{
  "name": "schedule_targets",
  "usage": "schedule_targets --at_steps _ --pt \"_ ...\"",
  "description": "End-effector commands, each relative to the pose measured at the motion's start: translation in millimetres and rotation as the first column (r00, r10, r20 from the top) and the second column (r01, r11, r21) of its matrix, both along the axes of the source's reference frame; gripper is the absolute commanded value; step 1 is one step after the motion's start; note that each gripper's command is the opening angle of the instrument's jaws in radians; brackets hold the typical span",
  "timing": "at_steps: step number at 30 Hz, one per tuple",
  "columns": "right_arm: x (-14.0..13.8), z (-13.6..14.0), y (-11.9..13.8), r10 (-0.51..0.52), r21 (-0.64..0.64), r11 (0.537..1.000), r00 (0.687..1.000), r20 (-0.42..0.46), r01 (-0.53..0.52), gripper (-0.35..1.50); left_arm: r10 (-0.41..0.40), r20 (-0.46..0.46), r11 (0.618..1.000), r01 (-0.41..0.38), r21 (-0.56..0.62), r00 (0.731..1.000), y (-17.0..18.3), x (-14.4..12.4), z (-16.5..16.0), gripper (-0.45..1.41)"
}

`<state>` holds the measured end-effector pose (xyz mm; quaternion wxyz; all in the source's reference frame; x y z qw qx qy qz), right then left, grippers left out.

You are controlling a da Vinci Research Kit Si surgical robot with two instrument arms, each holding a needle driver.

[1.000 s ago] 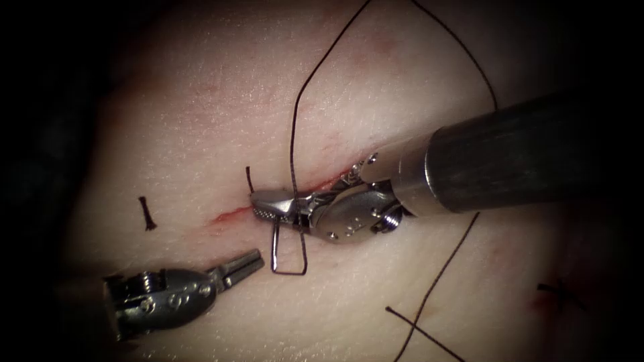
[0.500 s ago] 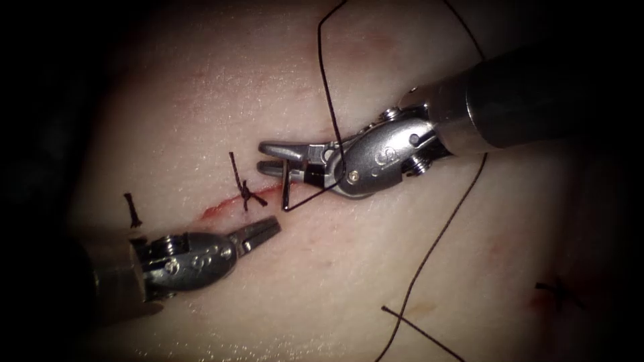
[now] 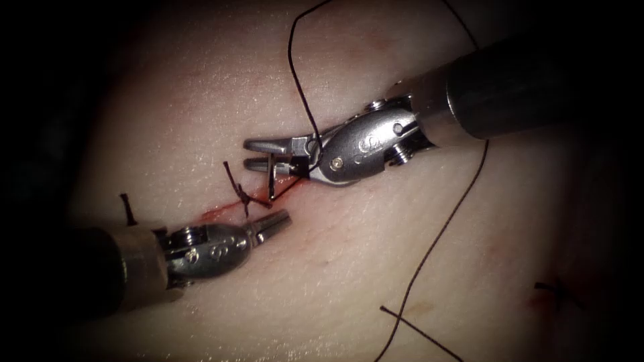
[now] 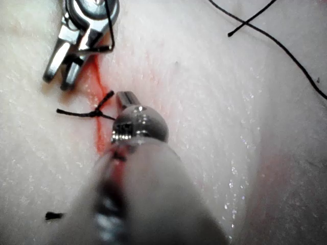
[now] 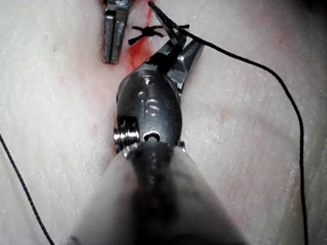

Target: Wound Closure

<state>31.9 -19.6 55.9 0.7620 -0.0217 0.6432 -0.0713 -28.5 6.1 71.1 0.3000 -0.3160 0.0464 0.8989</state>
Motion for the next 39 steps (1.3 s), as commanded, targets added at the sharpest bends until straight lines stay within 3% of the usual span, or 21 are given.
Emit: schedule_targets --at_steps 1,12,17,25,39 --pt "0.7 0.3 -0.3 -0.004 0.006 1.000 1.000 0.000 0.004 -0.35 0.004 0.000 1.000 -0.004 0.008 1.000 -1.0 -0.5 1.1 -0.07" --pt "2.3 0.4 0.5 -0.041 0.156 0.987 0.998 0.037 0.035 -0.35 0.000 0.004 1.000 0.000 0.019 1.000 -1.2 0.7 2.1 -0.07" --pt "3.0 1.0 1.2 -0.023 0.338 0.941 0.999 0.044 0.007 -0.35 0.001 0.003 1.000 -0.001 0.017 1.000 -1.5 0.8 2.1 -0.07" --pt "2.7 1.8 2.2 0.034 0.495 0.867 0.998 0.047 -0.053 -0.35 0.008 0.004 1.000 -0.008 0.017 1.000 -1.6 1.5 2.3 -0.07" --pt "2.9 1.5 3.5 0.095 0.620 0.776 0.993 0.069 -0.117 -0.35 0.005 0.001 1.000 -0.005 0.025 1.000 -2.2 2.1 3.2 -0.07"
